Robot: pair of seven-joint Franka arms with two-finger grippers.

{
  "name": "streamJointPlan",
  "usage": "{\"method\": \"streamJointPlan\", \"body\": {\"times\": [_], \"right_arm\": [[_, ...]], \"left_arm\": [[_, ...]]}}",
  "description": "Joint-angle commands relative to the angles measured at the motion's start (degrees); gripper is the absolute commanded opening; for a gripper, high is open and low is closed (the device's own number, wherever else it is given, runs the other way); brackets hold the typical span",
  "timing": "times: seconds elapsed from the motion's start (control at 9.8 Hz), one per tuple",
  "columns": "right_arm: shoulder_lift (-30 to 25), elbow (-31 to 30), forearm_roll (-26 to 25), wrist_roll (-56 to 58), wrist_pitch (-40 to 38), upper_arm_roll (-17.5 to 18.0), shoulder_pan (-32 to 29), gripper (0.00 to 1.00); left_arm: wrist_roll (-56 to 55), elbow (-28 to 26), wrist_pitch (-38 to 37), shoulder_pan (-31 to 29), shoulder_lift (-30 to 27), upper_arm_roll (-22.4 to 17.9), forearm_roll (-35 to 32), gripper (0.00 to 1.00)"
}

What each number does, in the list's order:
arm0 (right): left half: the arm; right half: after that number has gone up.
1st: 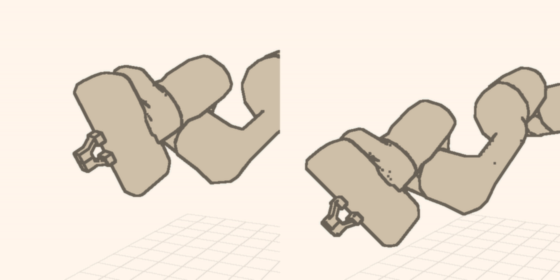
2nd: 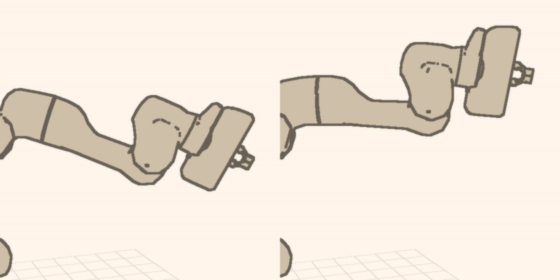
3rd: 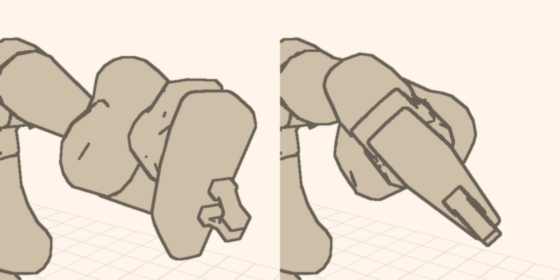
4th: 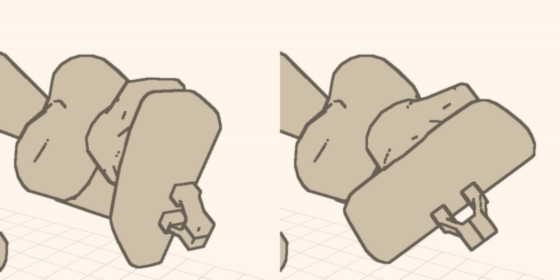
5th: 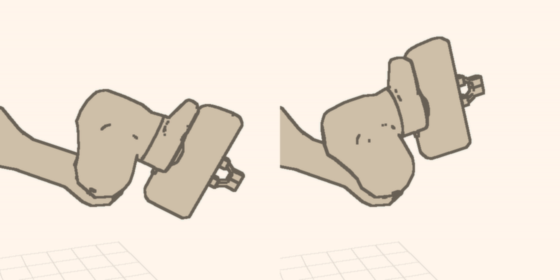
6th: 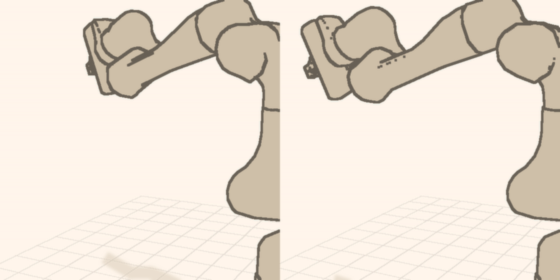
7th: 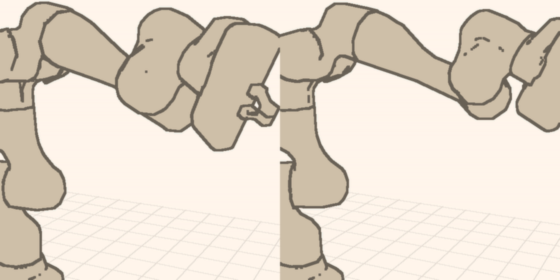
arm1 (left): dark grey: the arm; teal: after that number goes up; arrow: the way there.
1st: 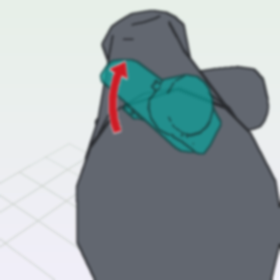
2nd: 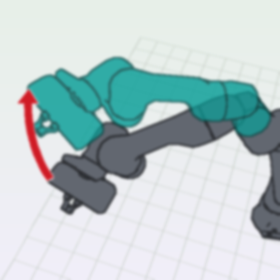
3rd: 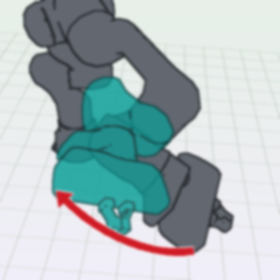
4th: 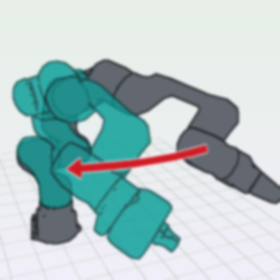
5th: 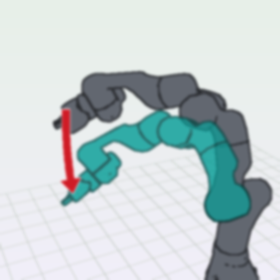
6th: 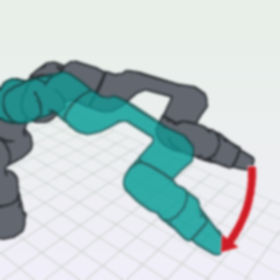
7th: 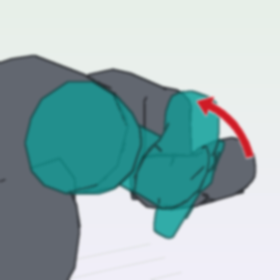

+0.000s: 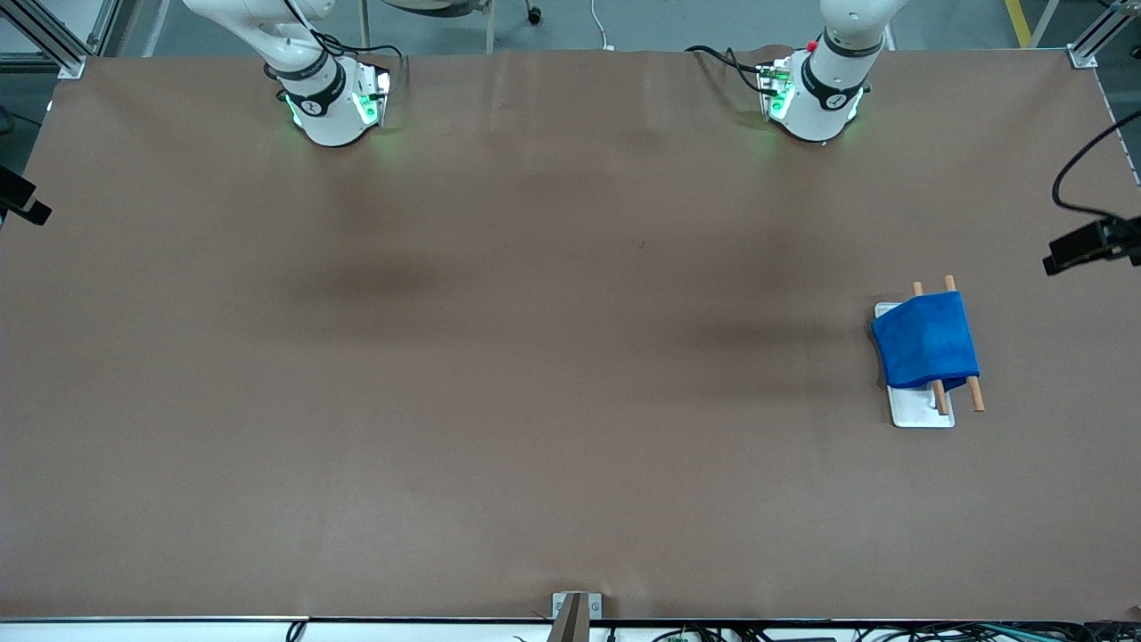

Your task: Right arm passes towel to left arm to hang

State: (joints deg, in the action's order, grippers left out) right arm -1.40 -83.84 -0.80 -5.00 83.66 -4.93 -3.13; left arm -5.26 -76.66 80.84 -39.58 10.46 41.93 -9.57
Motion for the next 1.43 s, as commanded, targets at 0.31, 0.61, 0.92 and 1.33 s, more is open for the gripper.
{"method": "streamJointPlan", "body": {"times": [0.31, 0.61, 0.92, 1.33], "right_arm": [[-0.45, -0.36, 0.45, 0.08, -0.25, 0.09, -0.21, 1.00], [-0.45, -0.27, 0.45, -0.09, -0.16, 0.09, -0.21, 1.00], [-0.45, -0.27, 0.45, -0.18, -0.25, 0.10, -0.38, 1.00], [-0.45, -0.36, 0.45, -0.18, -0.34, 0.09, -0.30, 1.00]], "left_arm": [[1.83, -3.13, -1.91, 17.59, -7.37, -15.90, 5.78, 1.00], [1.92, -9.53, 0.45, 35.05, -12.02, -32.75, 9.66, 1.00], [1.92, -20.18, 5.64, 40.35, -18.80, -37.26, 10.62, 1.00], [1.84, -13.90, 1.98, 40.90, -15.05, -37.54, 9.58, 1.00]]}}
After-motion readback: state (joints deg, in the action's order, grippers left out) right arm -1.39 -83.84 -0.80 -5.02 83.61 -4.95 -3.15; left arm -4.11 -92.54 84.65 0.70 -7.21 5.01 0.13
